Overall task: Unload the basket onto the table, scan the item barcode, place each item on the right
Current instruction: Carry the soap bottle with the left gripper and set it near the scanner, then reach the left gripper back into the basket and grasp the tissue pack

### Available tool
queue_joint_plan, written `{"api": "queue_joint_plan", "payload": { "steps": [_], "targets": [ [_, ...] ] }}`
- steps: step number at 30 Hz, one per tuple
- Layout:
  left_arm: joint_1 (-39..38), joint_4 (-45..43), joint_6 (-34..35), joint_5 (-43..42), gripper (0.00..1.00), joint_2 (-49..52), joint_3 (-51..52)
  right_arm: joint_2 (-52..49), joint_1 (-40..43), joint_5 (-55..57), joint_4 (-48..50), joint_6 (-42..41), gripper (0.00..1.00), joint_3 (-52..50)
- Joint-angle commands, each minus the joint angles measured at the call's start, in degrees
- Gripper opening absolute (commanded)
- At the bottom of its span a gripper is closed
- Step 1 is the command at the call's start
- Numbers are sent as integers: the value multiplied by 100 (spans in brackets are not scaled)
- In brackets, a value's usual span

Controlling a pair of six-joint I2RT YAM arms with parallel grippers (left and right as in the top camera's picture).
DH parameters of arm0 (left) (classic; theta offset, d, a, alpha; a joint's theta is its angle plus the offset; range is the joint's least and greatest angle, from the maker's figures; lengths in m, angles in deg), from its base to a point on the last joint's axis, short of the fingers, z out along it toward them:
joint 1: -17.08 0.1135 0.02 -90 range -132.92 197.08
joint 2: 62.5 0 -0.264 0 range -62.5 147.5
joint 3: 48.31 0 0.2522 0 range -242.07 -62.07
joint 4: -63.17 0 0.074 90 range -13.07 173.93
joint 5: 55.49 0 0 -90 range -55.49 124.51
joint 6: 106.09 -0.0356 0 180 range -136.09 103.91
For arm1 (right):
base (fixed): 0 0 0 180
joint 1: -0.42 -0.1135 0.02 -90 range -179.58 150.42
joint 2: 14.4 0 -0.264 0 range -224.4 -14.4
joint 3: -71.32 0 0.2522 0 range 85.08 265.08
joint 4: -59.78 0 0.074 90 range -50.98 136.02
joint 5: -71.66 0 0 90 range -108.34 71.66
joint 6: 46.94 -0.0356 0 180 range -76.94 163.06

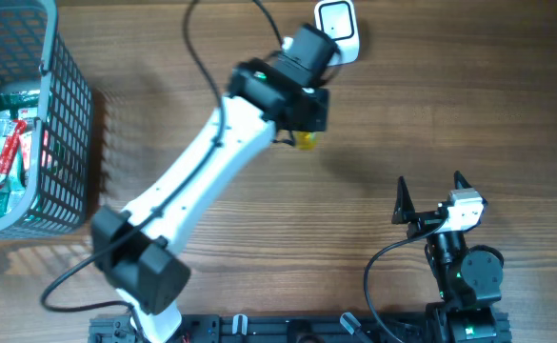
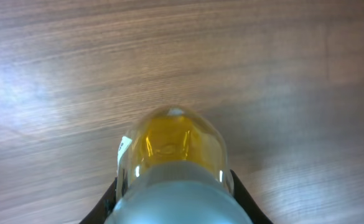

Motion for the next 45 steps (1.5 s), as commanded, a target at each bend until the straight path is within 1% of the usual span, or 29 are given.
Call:
{"api": "queue_joint_plan", "payload": {
  "steps": [1, 3, 6, 7, 10, 14, 15, 16, 17, 19, 20, 21, 23, 25, 26, 27, 29, 30, 31, 33, 34, 35, 36, 37, 40, 42, 43, 45],
  "targets": [
    [-531, -457, 977, 776, 11, 271, -33, 22, -28, 70, 35, 66, 100, -7],
    [-859, -765, 1040, 879, 11, 522, -33, 22, -28, 68, 35, 66, 100, -4],
    [-1161, -802, 1314, 1471, 12, 839, -33, 22, -28, 68, 37, 68, 100, -4],
    [-1266, -833, 1314, 1534, 12, 968, -33, 22, -28, 68, 35, 66, 100, -7],
    [-1458, -887, 1314, 1552, 12, 1211, -33, 22, -28, 68, 37, 68, 100, -4],
    [-1515, -920, 1338, 1602, 11, 1453, -33, 22, -28, 68, 35, 66, 100, -7],
    [-1517, -920, 1335, 1580, 14, 1462, -33, 22, -28, 68, 35, 66, 100, -7],
    [-1517, -918, 1333, 1537, 25, 1462, -33, 22, -28, 68, 35, 66, 100, -4],
    [-1517, -881, 1333, 1519, 45, 1462, -33, 22, -28, 68, 35, 68, 100, -4],
    [-1517, -837, 1333, 1517, 58, 1462, -35, 22, -28, 68, 35, 68, 100, -4],
    [-1517, -839, 1333, 1519, 75, 1453, -35, 22, -28, 68, 35, 68, 100, -7],
    [-1515, -839, 1329, 1519, 78, 1434, -35, 22, -28, 68, 35, 68, 100, -7],
    [-1506, -837, 1257, 1545, 90, 1237, -35, 22, -28, 68, 35, 66, 100, -4],
    [-1456, -866, 857, 1543, 93, 905, -61, 22, -28, 68, 37, 68, 100, -7],
    [-1410, -890, 479, 1543, 93, 662, -94, 22, -28, 68, 35, 68, 99, -4],
    [-1351, -929, 57, 1543, 96, 376, -122, 22, -28, 68, 35, 66, 100, -4],
    [-1163, -1071, -1073, 1552, 100, -304, -140, 22, -28, 68, 35, 68, 100, -7],
    [-973, -1191, -1379, 1716, 100, -741, -157, 22, -28, 68, 35, 68, 100, -7],
    [-584, -1316, -1534, 2114, 100, -1366, -201, 22, -28, 68, 35, 66, 100, -7],
    [199, -1491, -1749, 2564, 100, -2166, -210, 22, -28, 68, 35, 66, 100, -7],
    [861, -1532, -1853, 2616, 100, -2603, -210, 22, -28, 68, 35, 66, 100, -4],
    [1351, -1530, -1849, 2614, 100, -2839, -208, 22, -28, 68, 35, 66, 100, -7],
    [2022, -1497, -1843, 2559, 100, -3088, -208, 22, -28, 68, 35, 68, 100, -7],
    [2861, -1425, -1823, 2428, 100, -3311, -208, 22, -28, 68, 35, 66, 100, -7],
    [4874, -1082, -1823, 2173, 100, -3488, -208, 22, -28, 68, 35, 68, 100, -4],
    [5919, -737, -1823, 1764, 100, -3320, -205, 22, -28, 68, 35, 68, 100, -7],
    [6472, -511, -1823, 1368, 100, -3091, -201, 22, -28, 68, 35, 66, 100, -7],
    [7010, -184, -1825, 831, 100, -2627, -199, 22, -28, 68, 37, 66, 100, -4]
  ]
}}
